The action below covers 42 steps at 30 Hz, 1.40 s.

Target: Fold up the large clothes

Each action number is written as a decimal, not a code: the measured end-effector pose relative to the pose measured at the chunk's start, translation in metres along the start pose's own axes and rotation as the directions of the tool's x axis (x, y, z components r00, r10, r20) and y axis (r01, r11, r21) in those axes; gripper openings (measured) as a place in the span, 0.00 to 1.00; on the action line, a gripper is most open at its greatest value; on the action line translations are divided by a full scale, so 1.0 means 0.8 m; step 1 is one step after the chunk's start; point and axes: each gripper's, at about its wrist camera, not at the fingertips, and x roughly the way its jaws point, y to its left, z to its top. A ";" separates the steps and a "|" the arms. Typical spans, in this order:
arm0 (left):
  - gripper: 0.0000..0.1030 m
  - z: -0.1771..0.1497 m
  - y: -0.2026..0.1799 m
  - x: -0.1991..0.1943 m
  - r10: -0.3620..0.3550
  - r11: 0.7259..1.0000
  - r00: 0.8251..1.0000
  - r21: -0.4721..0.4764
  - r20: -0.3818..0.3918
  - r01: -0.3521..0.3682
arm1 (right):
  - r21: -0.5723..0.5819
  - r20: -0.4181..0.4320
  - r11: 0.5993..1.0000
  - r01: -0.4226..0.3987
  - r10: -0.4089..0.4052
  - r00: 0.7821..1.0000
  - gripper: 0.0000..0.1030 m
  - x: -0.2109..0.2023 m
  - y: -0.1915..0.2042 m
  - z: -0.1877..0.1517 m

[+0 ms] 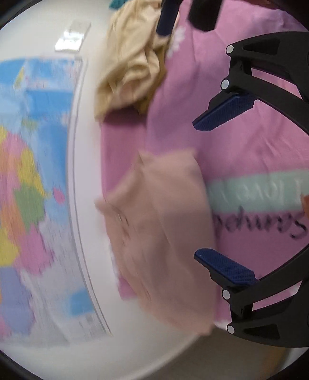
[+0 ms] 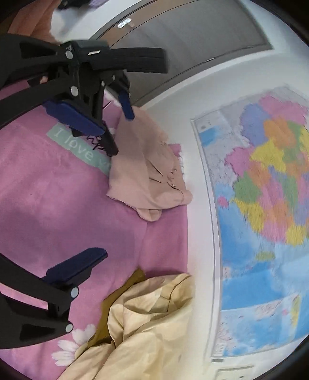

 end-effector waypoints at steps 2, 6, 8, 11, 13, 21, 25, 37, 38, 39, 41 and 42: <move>0.95 -0.010 0.014 -0.006 0.057 0.998 0.998 -0.029 -0.010 -0.057 | -0.047 0.002 0.999 0.004 -0.004 1.000 0.95 0.006 0.022 -0.008; 0.95 -0.029 0.048 -0.028 0.146 0.985 0.989 -0.087 -0.017 -0.147 | -0.112 0.000 0.993 0.034 -0.034 0.999 0.95 0.022 0.055 -0.021; 0.95 -0.038 0.059 -0.040 0.181 0.979 0.983 -0.096 -0.010 -0.181 | -0.124 -0.010 0.992 0.029 -0.031 0.999 0.95 0.029 0.067 -0.026; 0.95 -0.050 0.072 -0.056 0.221 0.970 0.975 -0.107 -0.006 -0.220 | -0.152 -0.023 0.988 0.021 -0.025 0.999 0.95 0.035 0.084 -0.034; 0.95 -0.056 0.079 -0.064 0.238 0.964 0.971 -0.119 -0.007 -0.237 | -0.166 -0.025 0.986 0.022 -0.027 0.999 0.95 0.036 0.093 -0.037; 0.95 -0.074 0.089 -0.080 0.249 0.955 0.968 -0.159 -0.021 -0.249 | -0.218 -0.019 0.976 0.027 -0.031 0.999 0.95 0.038 0.127 -0.051; 0.95 -0.083 0.094 -0.089 0.264 0.947 0.964 -0.184 -0.027 -0.265 | -0.228 -0.009 0.973 0.026 -0.029 1.000 0.95 0.036 0.135 -0.056; 0.95 -0.109 0.094 -0.107 0.300 0.928 0.953 -0.216 -0.047 -0.302 | -0.222 0.007 0.975 0.030 -0.029 1.000 0.95 0.027 0.147 -0.069; 0.95 -0.111 0.094 -0.108 0.300 0.927 0.953 -0.221 -0.049 -0.304 | -0.220 0.005 0.975 0.030 -0.029 1.000 0.95 0.027 0.149 -0.071; 0.95 -0.111 0.094 -0.109 0.304 0.925 0.951 -0.222 -0.049 -0.307 | -0.222 0.006 0.975 0.031 -0.031 1.000 0.95 0.027 0.150 -0.073; 0.95 -0.113 0.094 -0.111 0.314 0.922 0.948 -0.222 -0.048 -0.316 | -0.221 0.002 0.975 0.026 -0.026 1.000 0.95 0.026 0.151 -0.075; 0.95 -0.114 0.094 -0.112 0.315 0.921 0.948 -0.224 -0.048 -0.318 | -0.215 -0.004 0.977 0.016 -0.017 1.000 0.95 0.026 0.150 -0.076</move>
